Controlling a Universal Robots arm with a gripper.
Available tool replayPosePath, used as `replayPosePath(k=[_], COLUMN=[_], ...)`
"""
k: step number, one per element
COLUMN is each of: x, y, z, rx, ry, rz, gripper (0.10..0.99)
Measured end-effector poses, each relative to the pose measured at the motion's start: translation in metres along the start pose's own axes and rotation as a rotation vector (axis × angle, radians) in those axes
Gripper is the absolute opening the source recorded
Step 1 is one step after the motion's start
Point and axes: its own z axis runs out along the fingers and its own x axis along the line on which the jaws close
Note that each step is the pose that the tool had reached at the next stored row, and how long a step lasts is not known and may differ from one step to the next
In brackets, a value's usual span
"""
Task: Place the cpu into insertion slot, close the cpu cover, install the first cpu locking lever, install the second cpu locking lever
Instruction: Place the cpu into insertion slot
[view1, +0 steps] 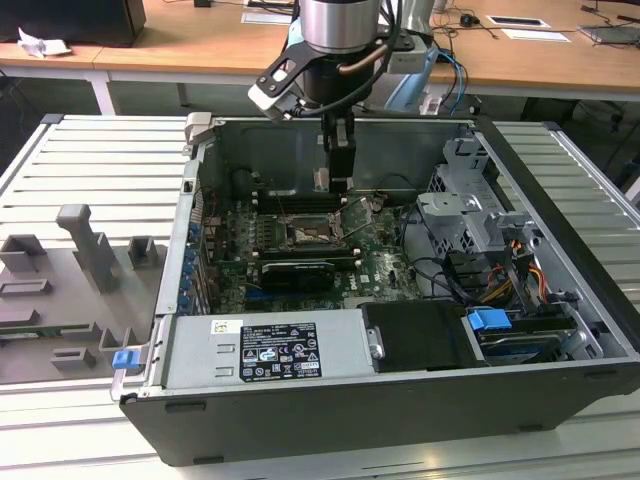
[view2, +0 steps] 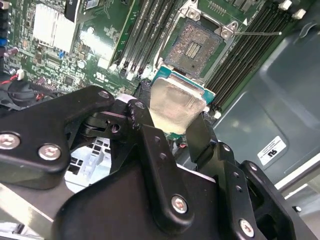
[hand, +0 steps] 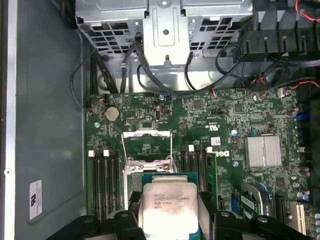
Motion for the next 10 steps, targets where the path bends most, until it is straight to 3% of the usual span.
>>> replayPosePath(k=[6,10], x=[-0.0001,-0.0003], y=[-0.0012,-0.0034], z=[0.0032,0.0090], rx=[-0.002,-0.004], ry=[-0.0056,-0.0027], rz=[0.064,0.034], gripper=[0.529,0.529])
